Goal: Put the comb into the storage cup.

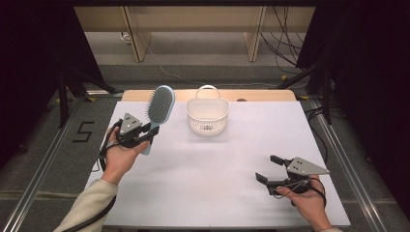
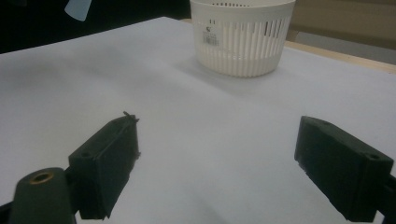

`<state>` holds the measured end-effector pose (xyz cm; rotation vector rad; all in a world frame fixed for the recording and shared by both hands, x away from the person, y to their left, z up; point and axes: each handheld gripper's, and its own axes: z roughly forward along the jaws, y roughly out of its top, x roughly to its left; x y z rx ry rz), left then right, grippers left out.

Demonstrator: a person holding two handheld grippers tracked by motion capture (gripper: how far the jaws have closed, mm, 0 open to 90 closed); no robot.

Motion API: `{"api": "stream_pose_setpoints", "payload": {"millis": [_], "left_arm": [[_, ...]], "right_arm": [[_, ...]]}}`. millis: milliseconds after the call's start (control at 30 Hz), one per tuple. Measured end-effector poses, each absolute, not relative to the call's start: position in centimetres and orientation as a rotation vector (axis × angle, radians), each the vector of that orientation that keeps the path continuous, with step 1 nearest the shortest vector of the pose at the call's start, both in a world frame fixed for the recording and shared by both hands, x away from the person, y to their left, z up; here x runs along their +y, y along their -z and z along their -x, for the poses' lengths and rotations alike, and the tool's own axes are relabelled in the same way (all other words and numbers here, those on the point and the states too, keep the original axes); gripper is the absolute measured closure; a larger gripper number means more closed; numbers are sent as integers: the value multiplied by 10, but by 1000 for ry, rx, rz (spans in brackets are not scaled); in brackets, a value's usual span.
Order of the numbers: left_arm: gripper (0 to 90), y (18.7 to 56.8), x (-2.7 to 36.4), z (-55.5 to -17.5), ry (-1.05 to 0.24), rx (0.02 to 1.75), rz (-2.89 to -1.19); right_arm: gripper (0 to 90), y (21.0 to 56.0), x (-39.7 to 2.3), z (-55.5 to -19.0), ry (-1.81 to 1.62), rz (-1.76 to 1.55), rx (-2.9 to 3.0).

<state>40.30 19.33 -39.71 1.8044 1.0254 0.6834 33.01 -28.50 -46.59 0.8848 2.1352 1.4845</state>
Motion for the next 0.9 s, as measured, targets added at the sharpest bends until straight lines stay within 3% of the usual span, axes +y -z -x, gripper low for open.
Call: {"api": "stream_pose_setpoints", "payload": {"millis": [900], "left_arm": [[701, 395, 189, -406, -678, 1016, -1807]], "right_arm": [[145, 466, -285, -330, -1486, -885, 2136]]}}
